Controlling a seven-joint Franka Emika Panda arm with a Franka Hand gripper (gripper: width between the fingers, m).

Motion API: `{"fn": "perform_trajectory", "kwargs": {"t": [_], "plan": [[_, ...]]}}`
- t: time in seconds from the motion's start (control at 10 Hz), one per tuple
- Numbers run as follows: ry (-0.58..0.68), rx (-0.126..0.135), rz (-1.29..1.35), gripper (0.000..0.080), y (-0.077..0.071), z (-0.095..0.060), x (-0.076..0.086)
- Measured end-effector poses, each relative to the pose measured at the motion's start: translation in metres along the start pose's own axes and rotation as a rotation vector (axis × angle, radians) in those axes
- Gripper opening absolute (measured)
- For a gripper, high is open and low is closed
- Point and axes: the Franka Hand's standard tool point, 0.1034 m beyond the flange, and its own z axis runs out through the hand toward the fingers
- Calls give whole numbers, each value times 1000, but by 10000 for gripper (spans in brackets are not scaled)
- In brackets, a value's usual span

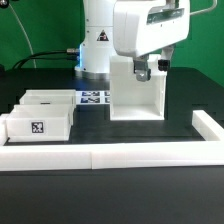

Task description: Assemble drawer

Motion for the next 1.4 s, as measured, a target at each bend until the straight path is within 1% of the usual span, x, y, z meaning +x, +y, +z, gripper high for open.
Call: {"fn": "perform_trajectory", "kwargs": {"t": [0.7,0.8,0.9,1.0,1.2,1.3,1.4], "plan": [[0,0,0,650,0,0,0],[22,-22,77,650,-6,-4,-3],[37,-41,142,650,-21,-10,-13],[41,-46,190,650,-35,-13,-20],[35,-44,294,650,-57,-19,-28],[32,-43,308,650,-64,-20,-32],[28,-40,307,650,-67,-19,-34]]}}
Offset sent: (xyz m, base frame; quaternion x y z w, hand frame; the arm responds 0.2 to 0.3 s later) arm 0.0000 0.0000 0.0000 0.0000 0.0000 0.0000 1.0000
